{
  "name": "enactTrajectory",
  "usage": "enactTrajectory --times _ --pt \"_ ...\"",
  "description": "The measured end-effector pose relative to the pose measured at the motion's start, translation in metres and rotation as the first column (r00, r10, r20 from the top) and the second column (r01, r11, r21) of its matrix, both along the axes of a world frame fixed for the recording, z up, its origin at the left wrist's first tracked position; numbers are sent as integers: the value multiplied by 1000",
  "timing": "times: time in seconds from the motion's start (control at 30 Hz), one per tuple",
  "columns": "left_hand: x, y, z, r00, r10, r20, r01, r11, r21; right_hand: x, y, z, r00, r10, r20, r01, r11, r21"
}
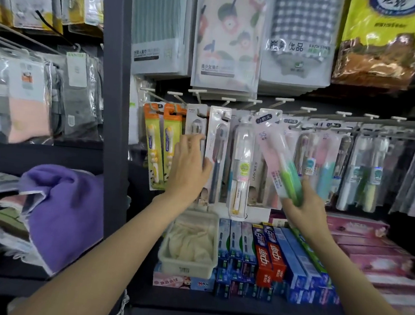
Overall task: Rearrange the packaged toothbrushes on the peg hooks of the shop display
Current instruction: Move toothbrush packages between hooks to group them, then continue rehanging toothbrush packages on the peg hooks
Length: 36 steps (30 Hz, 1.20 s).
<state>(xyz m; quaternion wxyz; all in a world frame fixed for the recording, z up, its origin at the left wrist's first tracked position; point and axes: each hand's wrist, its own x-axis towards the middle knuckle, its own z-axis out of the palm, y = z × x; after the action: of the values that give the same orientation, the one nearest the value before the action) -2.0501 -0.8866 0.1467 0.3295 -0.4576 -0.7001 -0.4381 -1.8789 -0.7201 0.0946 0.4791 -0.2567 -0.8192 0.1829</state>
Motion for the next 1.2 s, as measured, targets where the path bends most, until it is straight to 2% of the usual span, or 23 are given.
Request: enactTrajectory --times 0.17,0.33,0.43,0.53,0.63,0.7,0.8,0.9,1.0,1.1,1.2 --pt "18 19 -4 999 -50 17 51 997 -60 23 12 -12 997 7 -74 -20 984 -177" --pt "37 40 -5 996 -61 59 65 995 -78 54 43 -15 989 -53 -135 19 969 -245" --pt "49 55 -4 987 -76 142 84 995 -52 73 66 -14 988 -102 -117 76 975 -209" --pt "55 73 -4 978 -72 197 77 997 -17 90 93 -3 978 -200 -62 194 976 -96" --pt "58 91 -6 972 -24 234 22 1000 13 100 118 15 951 -308 -13 308 951 21" --pt "62 100 -7 970 19 241 -29 999 37 101 130 25 947 -322 8 322 946 39" --pt "68 106 -8 971 67 230 -81 995 52 96 138 28 956 -292 -8 291 956 -29" --pt "73 109 -10 970 73 231 -98 991 96 86 140 15 982 -187 -39 181 974 -139" --pt "72 109 -11 942 9 334 -63 987 151 78 139 6 992 -96 -76 77 974 -215" --pt "64 107 -15 900 -108 423 17 977 214 75 139 6 984 -112 -138 91 984 -151" --pt "60 98 -24 876 -140 462 42 976 215 67 127 16 982 -74 -175 62 995 -74"
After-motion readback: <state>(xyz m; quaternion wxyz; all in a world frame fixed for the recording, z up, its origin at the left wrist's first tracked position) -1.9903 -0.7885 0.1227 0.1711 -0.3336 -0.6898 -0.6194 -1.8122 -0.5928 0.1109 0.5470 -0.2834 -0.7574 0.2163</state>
